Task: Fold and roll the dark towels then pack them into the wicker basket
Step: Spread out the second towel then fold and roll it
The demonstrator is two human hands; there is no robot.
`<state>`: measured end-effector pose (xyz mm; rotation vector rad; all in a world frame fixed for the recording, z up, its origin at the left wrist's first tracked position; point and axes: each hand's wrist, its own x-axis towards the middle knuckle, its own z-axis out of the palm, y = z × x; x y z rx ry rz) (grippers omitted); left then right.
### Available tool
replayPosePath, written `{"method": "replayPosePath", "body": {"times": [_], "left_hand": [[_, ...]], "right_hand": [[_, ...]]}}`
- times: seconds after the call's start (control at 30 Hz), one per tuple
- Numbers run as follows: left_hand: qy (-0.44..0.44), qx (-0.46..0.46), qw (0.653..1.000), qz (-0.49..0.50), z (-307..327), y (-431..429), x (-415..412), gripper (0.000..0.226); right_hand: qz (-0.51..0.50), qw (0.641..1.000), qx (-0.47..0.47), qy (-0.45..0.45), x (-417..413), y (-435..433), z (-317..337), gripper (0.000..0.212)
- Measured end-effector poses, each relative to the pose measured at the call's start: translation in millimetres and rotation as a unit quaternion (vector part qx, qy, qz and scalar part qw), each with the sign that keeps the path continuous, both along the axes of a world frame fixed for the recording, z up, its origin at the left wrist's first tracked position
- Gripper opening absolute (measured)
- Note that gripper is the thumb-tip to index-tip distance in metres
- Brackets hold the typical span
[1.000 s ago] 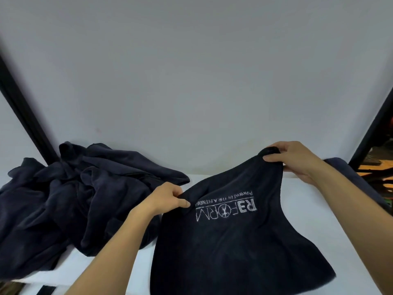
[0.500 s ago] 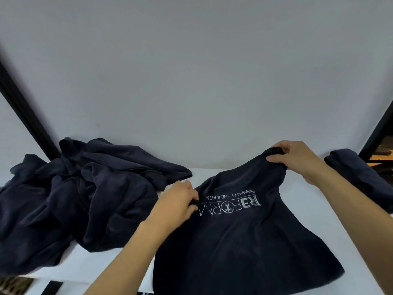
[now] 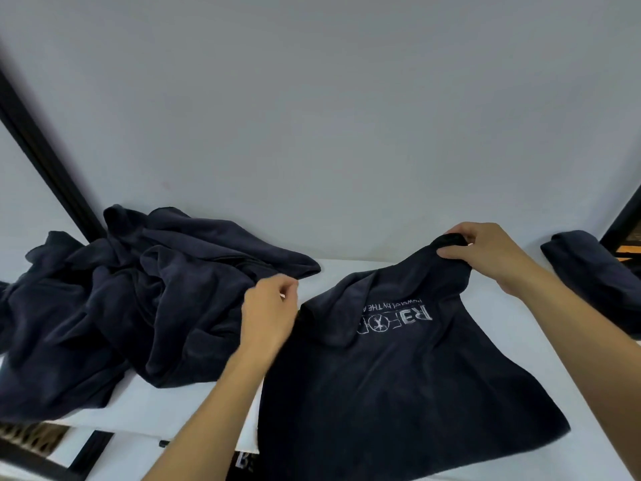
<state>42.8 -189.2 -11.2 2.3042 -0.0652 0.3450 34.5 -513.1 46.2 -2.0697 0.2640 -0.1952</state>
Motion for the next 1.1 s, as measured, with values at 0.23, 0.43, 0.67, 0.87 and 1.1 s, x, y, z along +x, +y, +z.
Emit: {"method": "replayPosePath", "body": {"times": [0.23,0.43,0.67,0.87,1.1], "left_hand": [[0.273,0.064,0.956,-0.085,10.5,-26.3,42.1,0.041],[0.235,-0.02,0.965,-0.11,22.2,-21.4,34.3,0.022],[0.023,0.117,0.979,-0.167,30.6,-30.3,5.4,0.023],[0.097,0.081,0.958,-0.259,16.6,-35.6,-18.1,0.025],[-0.013,-0.07,0.991,-0.112,17.5,-43.7,-7.0,0.037]], "right_hand": [[0.005,1.0,-0.007,-0.003,-1.9,4.2,3.7,0.014],[0.004,1.0,-0.006,-0.009,-5.4,2.2,5.1,0.015],[0.004,1.0,-0.01,-0.017,-9.3,6.0,7.5,0.014],[0.005,1.0,-0.009,-0.013,-13.0,9.2,6.3,0.014],[0.008,1.0,-0.008,-0.017,-17.4,10.7,6.3,0.014]]}}
